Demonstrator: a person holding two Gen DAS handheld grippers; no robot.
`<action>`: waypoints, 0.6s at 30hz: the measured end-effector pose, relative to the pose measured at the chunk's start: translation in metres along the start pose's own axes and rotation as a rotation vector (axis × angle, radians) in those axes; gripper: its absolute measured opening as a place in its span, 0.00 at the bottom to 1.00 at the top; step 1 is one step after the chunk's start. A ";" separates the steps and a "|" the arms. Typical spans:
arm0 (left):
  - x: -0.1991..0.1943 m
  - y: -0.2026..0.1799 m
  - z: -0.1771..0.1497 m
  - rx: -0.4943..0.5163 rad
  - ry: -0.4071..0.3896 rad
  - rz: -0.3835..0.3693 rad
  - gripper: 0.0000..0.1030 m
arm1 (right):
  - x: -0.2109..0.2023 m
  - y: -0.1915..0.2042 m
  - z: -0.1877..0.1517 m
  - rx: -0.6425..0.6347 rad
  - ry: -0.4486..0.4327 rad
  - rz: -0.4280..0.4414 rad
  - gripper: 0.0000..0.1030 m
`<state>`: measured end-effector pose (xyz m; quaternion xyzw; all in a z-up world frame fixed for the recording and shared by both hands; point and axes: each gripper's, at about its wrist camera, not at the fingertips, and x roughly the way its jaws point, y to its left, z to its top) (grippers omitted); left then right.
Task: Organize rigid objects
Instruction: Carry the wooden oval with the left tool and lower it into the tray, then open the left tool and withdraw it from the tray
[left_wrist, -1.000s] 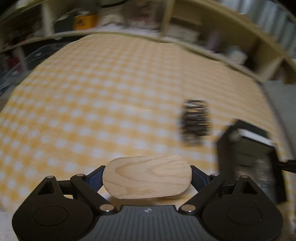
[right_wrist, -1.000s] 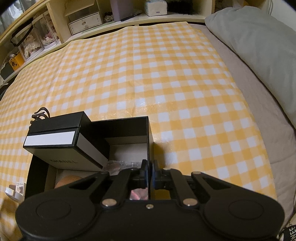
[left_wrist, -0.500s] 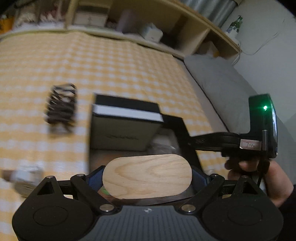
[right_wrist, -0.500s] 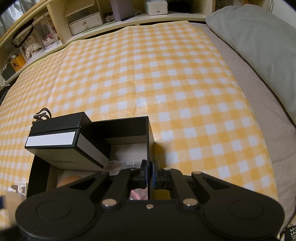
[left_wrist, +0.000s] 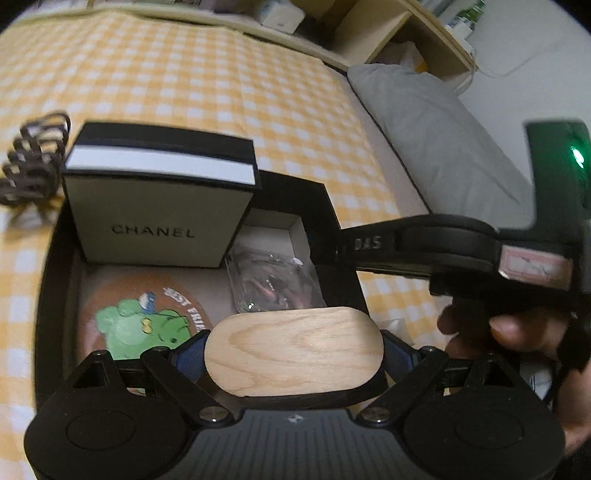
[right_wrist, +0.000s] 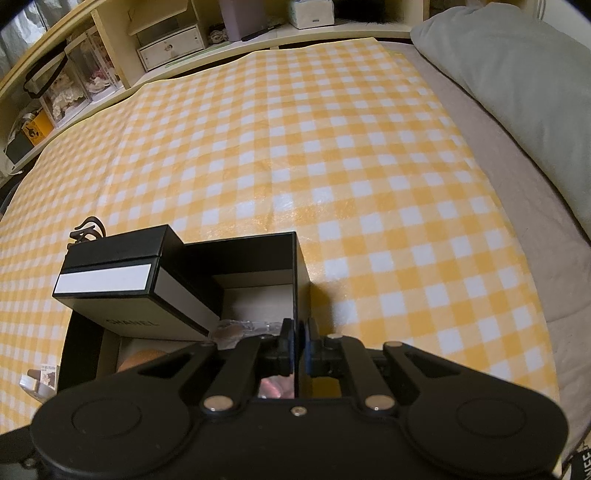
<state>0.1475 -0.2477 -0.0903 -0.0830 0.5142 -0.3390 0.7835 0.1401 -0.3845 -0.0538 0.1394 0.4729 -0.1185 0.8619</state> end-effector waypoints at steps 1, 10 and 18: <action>0.003 0.003 0.001 -0.023 0.015 -0.002 0.91 | 0.000 0.000 0.000 0.007 0.001 0.006 0.07; -0.002 0.011 -0.004 -0.004 0.059 -0.031 0.89 | -0.001 -0.001 -0.002 0.011 0.000 0.010 0.07; -0.003 0.009 -0.002 0.036 0.063 -0.026 0.82 | -0.002 -0.001 -0.003 0.010 0.001 0.012 0.07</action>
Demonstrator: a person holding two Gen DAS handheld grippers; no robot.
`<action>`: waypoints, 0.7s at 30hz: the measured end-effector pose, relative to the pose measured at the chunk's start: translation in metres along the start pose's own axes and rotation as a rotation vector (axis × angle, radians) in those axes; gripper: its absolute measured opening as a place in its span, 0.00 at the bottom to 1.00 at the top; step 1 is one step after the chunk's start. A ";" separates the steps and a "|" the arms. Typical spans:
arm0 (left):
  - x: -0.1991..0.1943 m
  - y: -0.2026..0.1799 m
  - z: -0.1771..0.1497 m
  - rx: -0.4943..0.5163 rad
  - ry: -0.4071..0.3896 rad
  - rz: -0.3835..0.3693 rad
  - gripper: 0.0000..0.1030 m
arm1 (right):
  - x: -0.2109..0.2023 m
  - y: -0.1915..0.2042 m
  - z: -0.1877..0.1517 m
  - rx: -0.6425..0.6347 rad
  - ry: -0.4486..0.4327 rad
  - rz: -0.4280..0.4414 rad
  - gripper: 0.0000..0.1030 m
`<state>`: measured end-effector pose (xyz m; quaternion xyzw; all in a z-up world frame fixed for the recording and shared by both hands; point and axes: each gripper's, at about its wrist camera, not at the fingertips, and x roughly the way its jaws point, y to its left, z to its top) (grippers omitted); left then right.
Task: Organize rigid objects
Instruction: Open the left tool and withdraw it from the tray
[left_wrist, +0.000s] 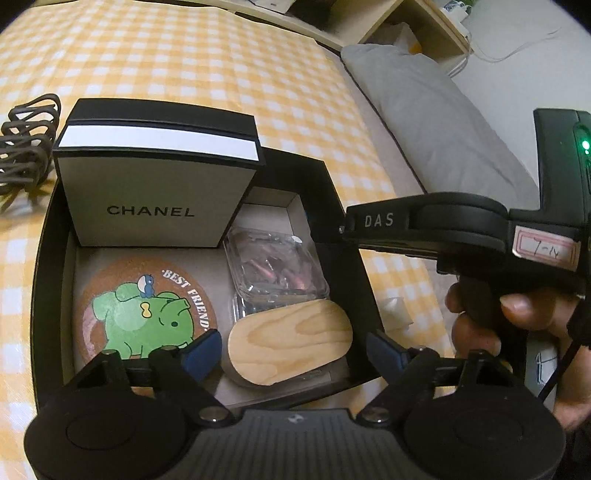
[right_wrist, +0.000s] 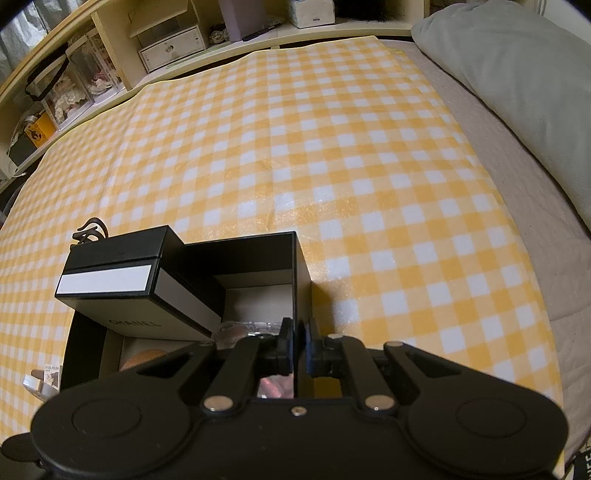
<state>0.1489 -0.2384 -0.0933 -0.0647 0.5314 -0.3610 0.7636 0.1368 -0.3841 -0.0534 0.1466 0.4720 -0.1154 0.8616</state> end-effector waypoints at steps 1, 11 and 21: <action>-0.001 -0.001 0.001 -0.001 -0.004 0.000 0.82 | 0.000 0.000 0.000 0.001 0.000 0.000 0.07; -0.017 -0.012 -0.006 0.076 -0.019 0.073 0.93 | 0.000 -0.001 0.001 0.002 0.001 0.001 0.07; -0.044 -0.022 -0.012 0.136 -0.065 0.110 1.00 | 0.000 -0.002 0.002 0.005 0.001 0.003 0.07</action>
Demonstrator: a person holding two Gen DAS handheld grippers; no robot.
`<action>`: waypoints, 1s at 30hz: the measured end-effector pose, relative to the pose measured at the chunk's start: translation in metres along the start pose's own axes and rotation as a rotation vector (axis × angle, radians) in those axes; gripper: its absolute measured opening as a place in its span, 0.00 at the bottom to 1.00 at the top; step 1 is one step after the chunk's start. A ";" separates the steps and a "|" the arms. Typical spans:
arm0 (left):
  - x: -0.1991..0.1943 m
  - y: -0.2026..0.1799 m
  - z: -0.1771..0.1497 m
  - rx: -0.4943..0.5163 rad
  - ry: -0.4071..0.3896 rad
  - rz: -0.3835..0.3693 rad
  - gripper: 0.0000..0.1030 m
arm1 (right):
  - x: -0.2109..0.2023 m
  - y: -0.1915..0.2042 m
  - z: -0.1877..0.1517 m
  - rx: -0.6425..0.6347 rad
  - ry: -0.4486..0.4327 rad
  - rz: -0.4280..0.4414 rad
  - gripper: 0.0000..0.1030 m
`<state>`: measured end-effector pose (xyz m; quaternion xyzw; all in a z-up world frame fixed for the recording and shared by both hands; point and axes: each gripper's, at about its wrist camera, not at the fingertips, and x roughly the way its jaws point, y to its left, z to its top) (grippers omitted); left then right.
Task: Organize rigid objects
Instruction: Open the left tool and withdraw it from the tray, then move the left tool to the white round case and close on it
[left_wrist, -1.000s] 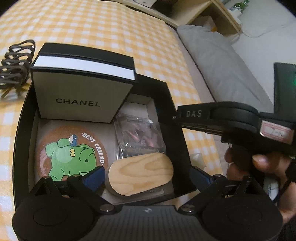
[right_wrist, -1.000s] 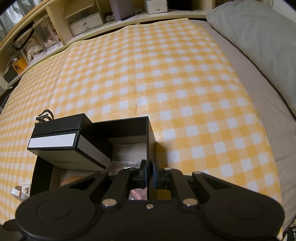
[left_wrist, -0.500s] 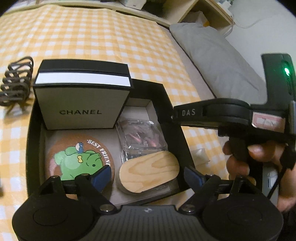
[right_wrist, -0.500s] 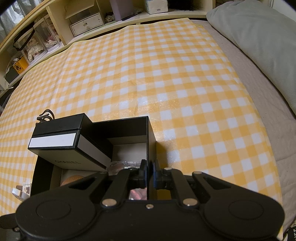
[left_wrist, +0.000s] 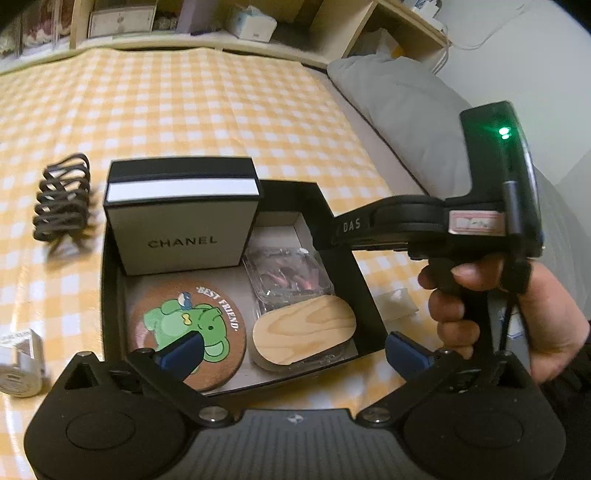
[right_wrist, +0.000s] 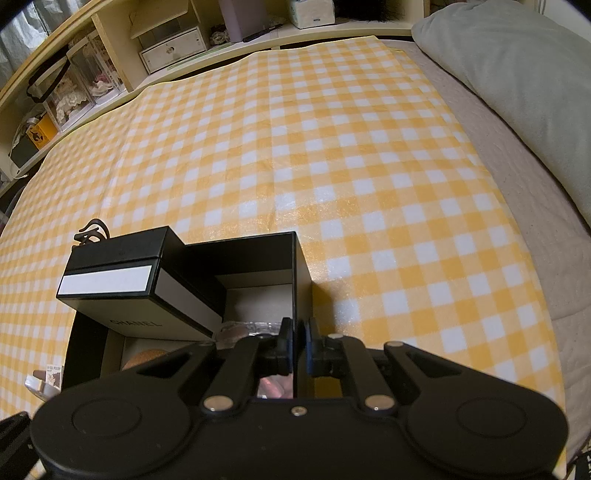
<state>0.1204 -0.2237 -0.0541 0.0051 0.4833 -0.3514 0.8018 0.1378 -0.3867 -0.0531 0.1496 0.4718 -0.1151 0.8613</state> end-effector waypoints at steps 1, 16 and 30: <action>-0.003 -0.001 0.000 0.006 -0.006 0.004 1.00 | -0.001 0.002 -0.001 0.002 -0.001 -0.001 0.07; -0.075 0.019 0.009 0.067 -0.175 0.123 1.00 | -0.002 0.002 -0.002 0.005 -0.002 0.000 0.07; -0.111 0.117 0.005 -0.081 -0.210 0.334 1.00 | -0.003 0.004 -0.003 0.010 -0.004 0.002 0.07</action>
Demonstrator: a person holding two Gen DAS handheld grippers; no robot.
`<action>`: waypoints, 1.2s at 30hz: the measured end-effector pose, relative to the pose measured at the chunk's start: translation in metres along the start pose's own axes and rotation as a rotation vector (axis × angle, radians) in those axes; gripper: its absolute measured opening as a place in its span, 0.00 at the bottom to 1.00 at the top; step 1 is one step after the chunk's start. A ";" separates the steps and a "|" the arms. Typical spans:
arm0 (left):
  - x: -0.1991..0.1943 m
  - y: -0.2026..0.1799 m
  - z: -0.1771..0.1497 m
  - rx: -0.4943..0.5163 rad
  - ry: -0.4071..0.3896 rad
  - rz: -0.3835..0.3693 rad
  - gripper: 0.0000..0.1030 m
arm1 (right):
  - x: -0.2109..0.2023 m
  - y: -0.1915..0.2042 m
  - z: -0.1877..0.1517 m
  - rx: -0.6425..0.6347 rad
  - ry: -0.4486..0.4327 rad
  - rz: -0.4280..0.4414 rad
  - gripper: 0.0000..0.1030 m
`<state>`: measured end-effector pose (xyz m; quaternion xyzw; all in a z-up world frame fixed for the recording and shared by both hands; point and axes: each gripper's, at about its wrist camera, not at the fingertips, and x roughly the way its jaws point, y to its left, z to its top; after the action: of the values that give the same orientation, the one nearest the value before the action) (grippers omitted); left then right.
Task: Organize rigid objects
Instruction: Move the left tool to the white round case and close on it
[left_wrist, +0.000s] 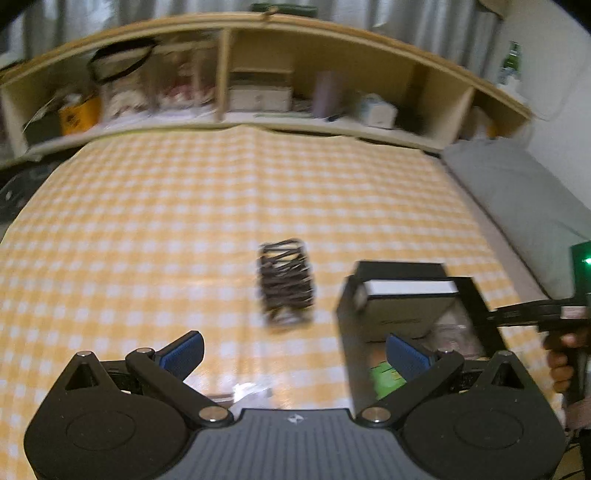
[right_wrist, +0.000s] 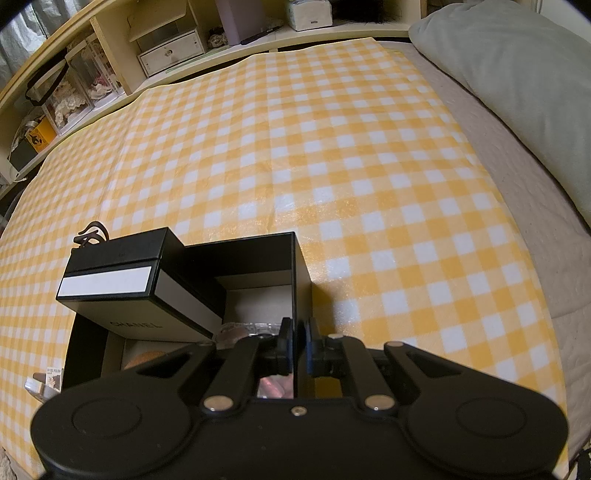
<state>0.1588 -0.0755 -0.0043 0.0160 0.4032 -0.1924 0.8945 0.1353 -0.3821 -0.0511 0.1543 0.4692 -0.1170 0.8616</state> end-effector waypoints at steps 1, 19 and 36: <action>0.002 0.006 -0.003 -0.020 0.018 0.011 1.00 | 0.000 0.003 -0.001 0.000 0.000 -0.001 0.07; 0.058 0.039 -0.048 -0.234 0.207 0.019 0.76 | 0.002 -0.004 -0.001 -0.007 0.006 -0.018 0.06; 0.075 0.043 -0.045 -0.272 0.188 0.013 0.89 | -0.025 0.002 -0.039 -0.072 0.028 -0.046 0.05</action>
<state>0.1874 -0.0518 -0.0942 -0.0846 0.5073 -0.1281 0.8480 0.0925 -0.3639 -0.0492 0.1142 0.4887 -0.1177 0.8569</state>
